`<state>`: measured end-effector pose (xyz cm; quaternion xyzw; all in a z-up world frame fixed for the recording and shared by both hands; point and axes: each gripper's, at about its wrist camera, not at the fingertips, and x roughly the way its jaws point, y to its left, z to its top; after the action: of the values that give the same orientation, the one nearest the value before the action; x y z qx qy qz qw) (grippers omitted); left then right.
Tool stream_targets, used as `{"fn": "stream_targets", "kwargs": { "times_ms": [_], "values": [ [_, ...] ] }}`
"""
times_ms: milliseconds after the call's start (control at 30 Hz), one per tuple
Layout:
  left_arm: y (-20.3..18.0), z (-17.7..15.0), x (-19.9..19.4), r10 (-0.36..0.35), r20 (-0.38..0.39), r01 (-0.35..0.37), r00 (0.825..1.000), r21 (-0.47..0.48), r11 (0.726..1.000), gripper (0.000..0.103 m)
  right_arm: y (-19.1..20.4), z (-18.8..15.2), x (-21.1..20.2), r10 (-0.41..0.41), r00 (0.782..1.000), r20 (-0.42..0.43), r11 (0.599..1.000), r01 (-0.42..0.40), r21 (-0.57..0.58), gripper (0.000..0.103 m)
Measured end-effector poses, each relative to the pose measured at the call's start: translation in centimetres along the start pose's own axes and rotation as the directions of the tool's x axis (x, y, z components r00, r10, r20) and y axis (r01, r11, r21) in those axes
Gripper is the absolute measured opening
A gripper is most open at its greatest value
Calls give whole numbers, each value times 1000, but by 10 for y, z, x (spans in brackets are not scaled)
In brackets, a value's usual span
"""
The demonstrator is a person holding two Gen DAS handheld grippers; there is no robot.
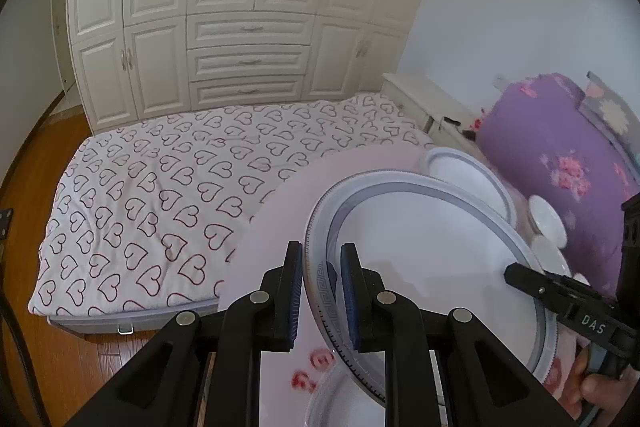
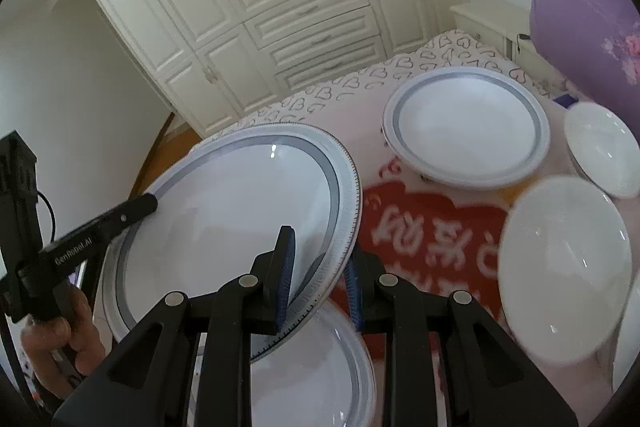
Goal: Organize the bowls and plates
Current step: 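Carry the held plate over the large plate and lower it on top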
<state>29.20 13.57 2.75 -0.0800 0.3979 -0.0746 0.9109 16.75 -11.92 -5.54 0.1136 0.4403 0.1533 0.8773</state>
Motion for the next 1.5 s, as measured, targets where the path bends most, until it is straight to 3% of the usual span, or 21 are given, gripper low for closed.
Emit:
{"fn": "stream_targets", "kwargs": {
  "times_ms": [233,500,967,1500],
  "values": [
    [-20,-50,-43,29,4,-29,1000,7,1000,15,-2,-37,-19,15,999,-44,999,-17,-39,24],
    [-33,-85,-50,51,-59,-52,997,-26,998,15,-9,-66,-19,21,995,-102,997,-28,-66,24],
    [-64,-90,-28,97,-105,-97,990,6,995,15,-16,-89,-7,10,985,-170,996,-24,-82,24],
    [-36,-96,10,100,-161,-102,982,1,995,16,-6,-91,-3,-50,982,-184,987,21,-157,24]
  ]
}}
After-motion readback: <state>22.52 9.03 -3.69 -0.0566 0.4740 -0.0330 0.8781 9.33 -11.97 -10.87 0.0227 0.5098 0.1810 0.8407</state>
